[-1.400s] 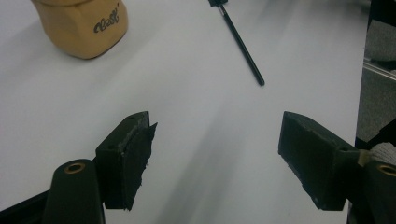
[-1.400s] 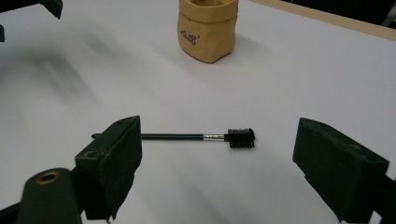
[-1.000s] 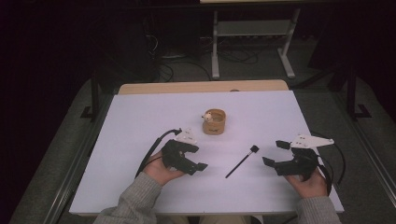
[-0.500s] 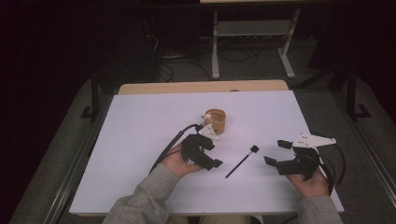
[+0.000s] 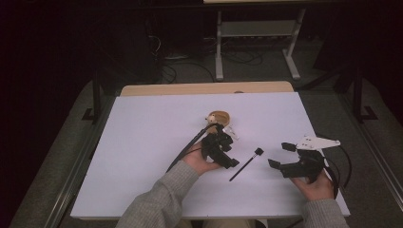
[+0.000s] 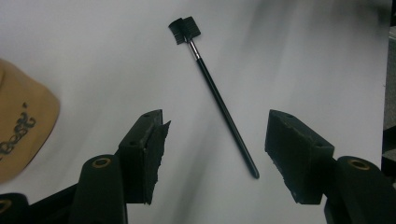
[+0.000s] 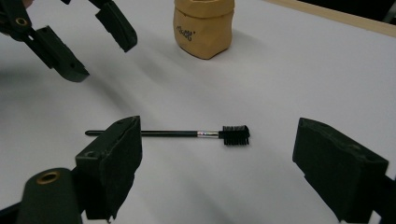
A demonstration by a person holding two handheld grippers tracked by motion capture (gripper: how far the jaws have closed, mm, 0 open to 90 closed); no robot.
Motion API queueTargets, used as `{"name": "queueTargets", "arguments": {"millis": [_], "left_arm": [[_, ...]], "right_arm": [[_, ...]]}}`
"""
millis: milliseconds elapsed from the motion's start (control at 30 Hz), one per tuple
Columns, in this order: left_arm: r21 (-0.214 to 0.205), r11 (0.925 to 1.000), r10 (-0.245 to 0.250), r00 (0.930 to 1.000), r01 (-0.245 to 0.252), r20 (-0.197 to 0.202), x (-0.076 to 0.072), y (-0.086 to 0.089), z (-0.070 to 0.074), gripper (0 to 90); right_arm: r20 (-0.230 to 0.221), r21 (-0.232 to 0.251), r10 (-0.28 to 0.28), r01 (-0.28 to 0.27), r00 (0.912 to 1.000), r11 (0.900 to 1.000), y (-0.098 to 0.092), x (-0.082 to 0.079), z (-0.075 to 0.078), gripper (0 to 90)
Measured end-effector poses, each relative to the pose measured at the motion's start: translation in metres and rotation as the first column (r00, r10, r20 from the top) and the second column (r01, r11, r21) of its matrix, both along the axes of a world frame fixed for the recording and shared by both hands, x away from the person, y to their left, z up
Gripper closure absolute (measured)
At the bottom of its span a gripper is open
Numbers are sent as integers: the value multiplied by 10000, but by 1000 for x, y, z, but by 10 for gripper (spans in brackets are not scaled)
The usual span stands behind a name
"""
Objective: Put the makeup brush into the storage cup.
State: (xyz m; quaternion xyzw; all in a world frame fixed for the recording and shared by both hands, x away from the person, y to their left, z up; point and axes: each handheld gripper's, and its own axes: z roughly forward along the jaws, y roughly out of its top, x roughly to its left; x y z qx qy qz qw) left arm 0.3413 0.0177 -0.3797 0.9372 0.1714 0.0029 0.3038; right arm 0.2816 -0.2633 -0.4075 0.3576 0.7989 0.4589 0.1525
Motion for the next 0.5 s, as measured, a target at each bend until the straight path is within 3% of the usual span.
{"name": "queueTargets", "arguments": {"millis": [267,500], "left_arm": [[308,9995,11,9997,-3,-236,7,-20,-8,410],[580,9983,-30,9996,46,-280,12,-27,-16,473]], "right_arm": [[-20,-29,3,-4,10000,10000,1,1,-1,147],[-10,-145,59,-59,10000,9999,1,1,-1,148]]}}
